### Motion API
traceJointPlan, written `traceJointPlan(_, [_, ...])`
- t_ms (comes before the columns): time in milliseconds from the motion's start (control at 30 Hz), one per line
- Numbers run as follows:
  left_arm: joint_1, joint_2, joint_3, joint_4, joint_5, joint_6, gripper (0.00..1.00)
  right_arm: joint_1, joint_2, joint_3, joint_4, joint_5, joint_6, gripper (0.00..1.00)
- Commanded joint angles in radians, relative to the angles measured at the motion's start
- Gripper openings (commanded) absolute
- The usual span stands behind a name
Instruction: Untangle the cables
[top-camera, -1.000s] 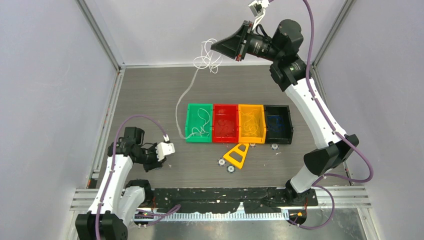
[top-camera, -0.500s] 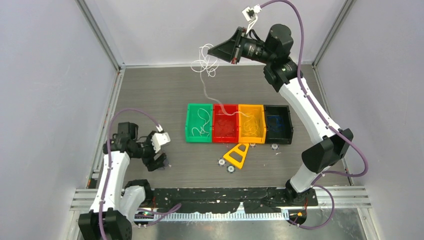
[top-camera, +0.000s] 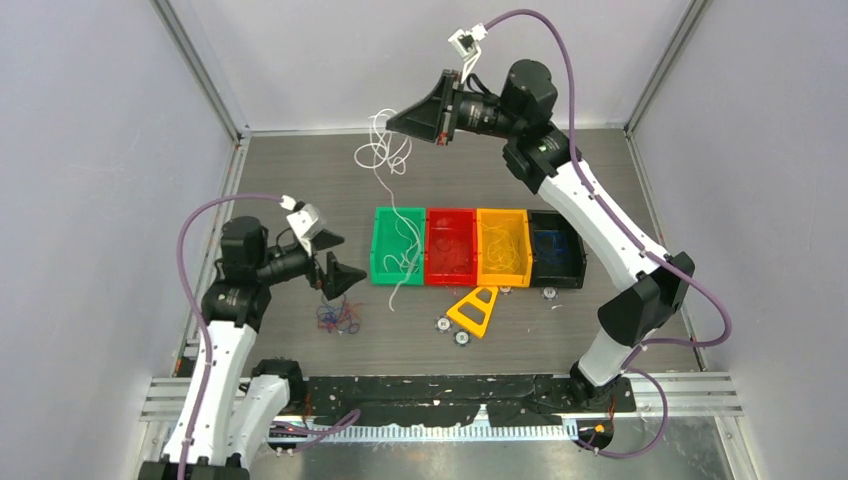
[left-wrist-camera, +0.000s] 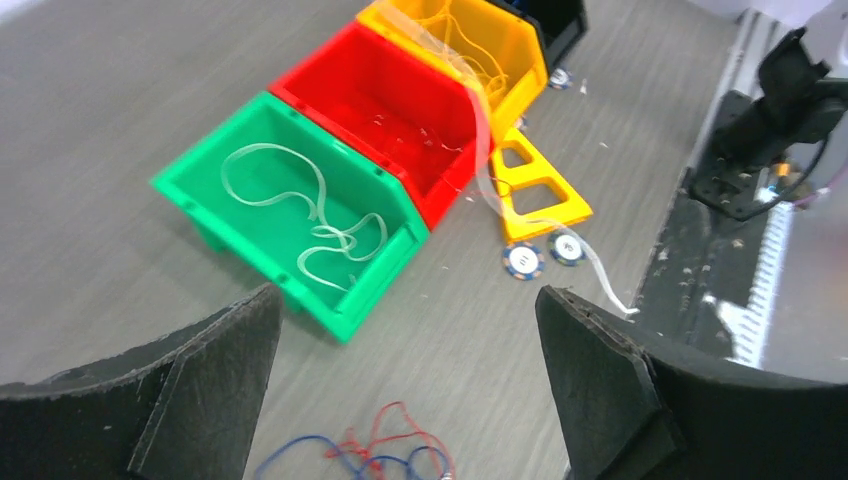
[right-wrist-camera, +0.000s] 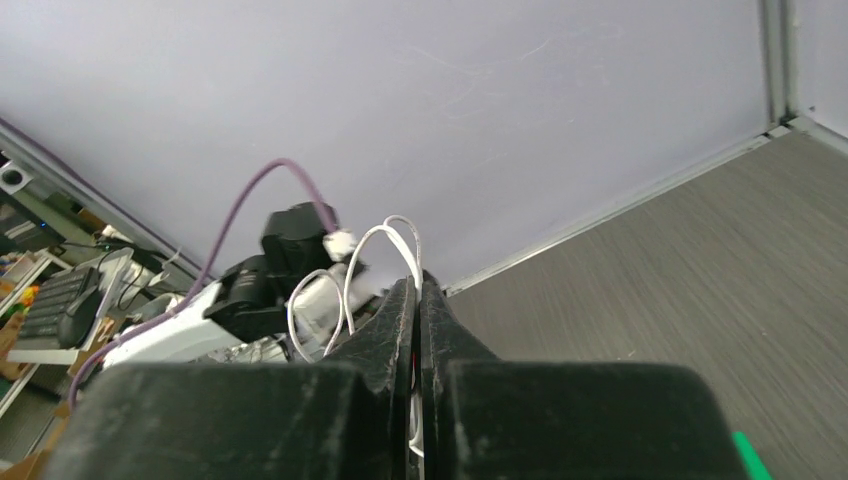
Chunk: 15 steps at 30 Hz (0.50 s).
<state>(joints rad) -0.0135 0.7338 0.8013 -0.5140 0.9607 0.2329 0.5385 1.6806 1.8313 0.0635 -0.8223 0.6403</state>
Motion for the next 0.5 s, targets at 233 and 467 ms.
traceJointPlan(233, [-0.215,0.194,-0.097,0.541,-0.115,-0.41,0.96,0.041,-0.01,0.019,0.058,-0.017,0.019,0.05])
traceJointPlan(467, [-0.263,0.318,-0.078,0.717,-0.21,-0.509,0.86,0.046,0.0,0.034,0.084,-0.025,0.055,0.05])
